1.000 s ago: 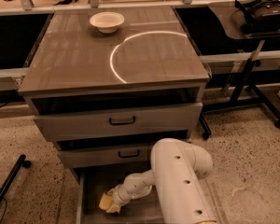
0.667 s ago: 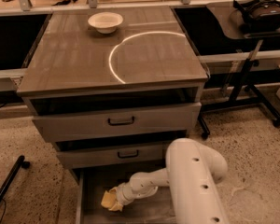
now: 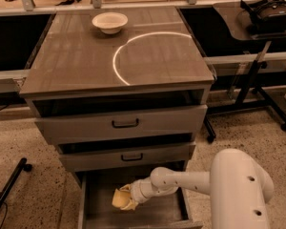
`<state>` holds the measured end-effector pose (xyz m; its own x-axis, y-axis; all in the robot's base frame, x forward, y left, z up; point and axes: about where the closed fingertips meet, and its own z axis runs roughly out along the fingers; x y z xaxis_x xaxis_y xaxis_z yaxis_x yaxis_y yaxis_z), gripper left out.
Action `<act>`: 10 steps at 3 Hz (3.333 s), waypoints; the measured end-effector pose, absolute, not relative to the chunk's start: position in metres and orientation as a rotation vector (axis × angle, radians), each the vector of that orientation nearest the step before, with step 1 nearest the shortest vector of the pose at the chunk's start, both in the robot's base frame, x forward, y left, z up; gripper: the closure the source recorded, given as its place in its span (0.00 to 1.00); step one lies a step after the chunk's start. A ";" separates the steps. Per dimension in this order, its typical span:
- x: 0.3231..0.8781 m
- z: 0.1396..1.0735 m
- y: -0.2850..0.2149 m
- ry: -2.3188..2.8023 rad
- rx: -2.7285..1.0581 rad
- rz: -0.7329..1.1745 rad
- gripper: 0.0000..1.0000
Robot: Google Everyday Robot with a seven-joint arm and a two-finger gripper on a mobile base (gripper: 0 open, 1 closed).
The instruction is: Pick sponge from bottom drawer and place on counter
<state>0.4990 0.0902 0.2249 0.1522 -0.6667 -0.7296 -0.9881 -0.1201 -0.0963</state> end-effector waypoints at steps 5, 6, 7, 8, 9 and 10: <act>0.431 0.401 0.119 1.118 -2.192 0.727 1.00; 0.422 0.450 0.118 1.061 -2.210 0.643 1.00; 0.418 0.496 0.112 1.029 -2.217 0.530 1.00; 0.417 0.499 0.112 1.018 -2.209 0.531 1.00; 0.419 0.556 0.114 0.941 -2.184 0.501 1.00; 0.422 0.621 0.120 0.865 -2.199 0.469 1.00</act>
Offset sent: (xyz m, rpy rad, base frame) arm -0.0362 0.0204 0.0757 -0.0031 -0.0546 0.2773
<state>0.4217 0.1196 0.6212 0.7091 -0.4416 -0.5497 -0.7017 -0.5187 -0.4884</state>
